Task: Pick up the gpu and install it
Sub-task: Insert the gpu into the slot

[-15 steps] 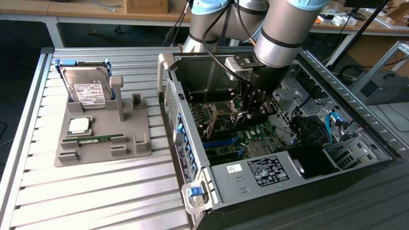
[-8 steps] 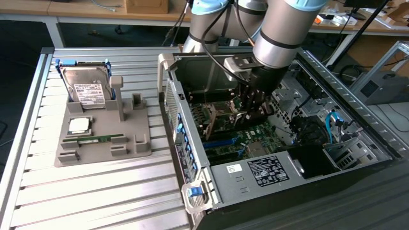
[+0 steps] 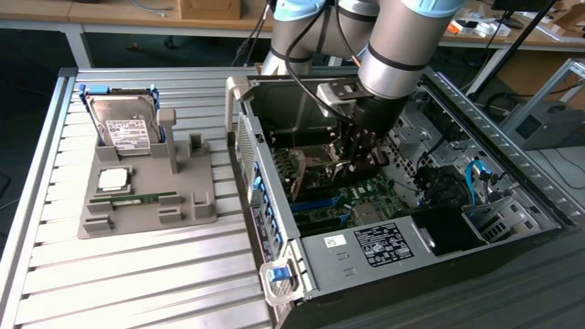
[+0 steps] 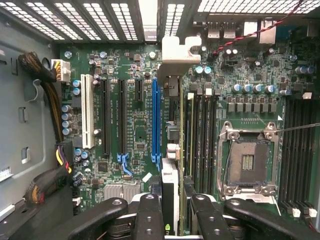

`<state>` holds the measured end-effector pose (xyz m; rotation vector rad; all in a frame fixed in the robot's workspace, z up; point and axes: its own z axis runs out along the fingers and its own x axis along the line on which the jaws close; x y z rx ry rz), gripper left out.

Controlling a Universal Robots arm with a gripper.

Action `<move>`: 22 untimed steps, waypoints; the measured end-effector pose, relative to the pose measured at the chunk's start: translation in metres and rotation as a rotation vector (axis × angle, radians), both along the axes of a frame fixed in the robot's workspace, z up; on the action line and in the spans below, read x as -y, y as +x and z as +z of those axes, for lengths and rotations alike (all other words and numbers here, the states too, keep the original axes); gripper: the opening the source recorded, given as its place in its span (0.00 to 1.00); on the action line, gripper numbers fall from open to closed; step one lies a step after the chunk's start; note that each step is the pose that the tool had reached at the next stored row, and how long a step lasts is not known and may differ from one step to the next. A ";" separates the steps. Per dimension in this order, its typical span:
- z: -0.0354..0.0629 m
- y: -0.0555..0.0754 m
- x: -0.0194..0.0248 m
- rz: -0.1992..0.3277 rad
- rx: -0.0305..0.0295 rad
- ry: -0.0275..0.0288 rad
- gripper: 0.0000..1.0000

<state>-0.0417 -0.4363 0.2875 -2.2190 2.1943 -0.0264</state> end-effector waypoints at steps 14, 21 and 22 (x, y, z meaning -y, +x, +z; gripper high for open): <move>-0.0022 -0.007 0.0000 0.000 0.0000 -0.0001 0.27; -0.0032 -0.010 0.0000 0.000 0.0000 0.0000 0.27; -0.0034 -0.011 0.0000 0.000 0.0000 0.0000 0.27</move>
